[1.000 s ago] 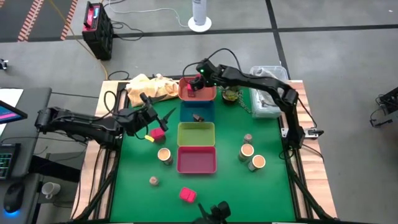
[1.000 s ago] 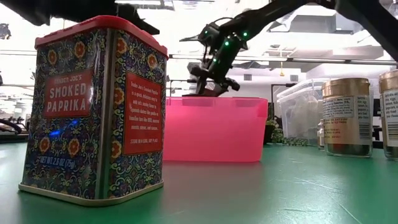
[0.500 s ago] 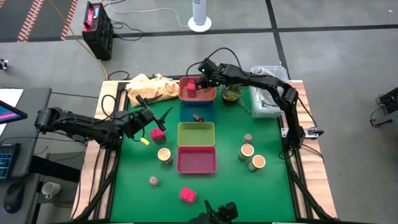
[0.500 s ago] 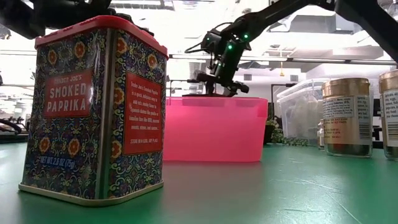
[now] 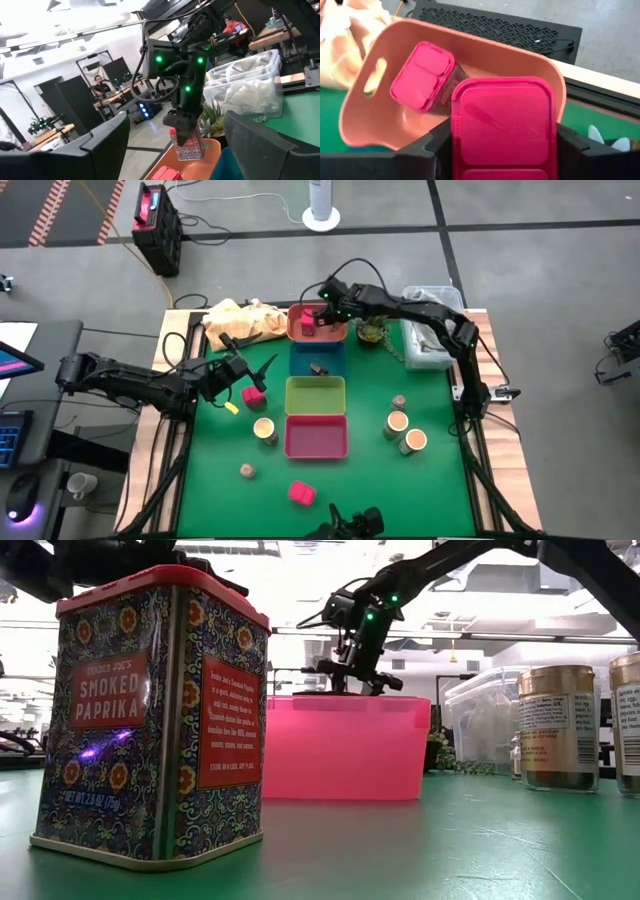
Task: Sort spices by type
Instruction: Put the top right red seasoning can into the orange bin, then put the top red seasoning can into the orange bin
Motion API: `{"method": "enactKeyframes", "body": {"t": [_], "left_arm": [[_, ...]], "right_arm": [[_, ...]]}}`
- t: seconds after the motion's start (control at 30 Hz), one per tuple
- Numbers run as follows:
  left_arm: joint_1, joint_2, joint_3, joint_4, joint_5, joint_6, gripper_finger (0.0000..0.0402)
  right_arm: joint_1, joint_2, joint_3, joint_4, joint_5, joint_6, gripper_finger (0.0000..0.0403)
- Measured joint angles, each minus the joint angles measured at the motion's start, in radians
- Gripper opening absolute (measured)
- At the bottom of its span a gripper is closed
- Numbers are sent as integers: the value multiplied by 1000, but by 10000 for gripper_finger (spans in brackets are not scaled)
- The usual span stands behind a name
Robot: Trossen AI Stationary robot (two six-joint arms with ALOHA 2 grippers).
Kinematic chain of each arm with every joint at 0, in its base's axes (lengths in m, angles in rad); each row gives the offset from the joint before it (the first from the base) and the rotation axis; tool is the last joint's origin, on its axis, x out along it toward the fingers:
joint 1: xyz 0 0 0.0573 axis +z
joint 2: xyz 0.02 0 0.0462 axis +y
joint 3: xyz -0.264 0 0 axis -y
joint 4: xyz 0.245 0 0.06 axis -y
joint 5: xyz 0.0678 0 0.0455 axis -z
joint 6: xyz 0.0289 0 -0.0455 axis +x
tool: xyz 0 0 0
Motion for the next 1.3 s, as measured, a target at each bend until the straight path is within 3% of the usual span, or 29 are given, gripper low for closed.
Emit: {"method": "enactKeyframes", "body": {"t": [0.4, 1.0, 1.3], "left_arm": [[0, 0, 0, -1, 0, -3, 309], [6, 0, 0, -27, 0, 0, 309], [1, -3, 1, -114, 0, 3, 309]], "right_arm": [[0, 0, 0, -38, -2, -83, 255], [-1, 0, 0, -38, -10, -63, 320], [5, -68, 76, -166, -9, -211, 321]]}}
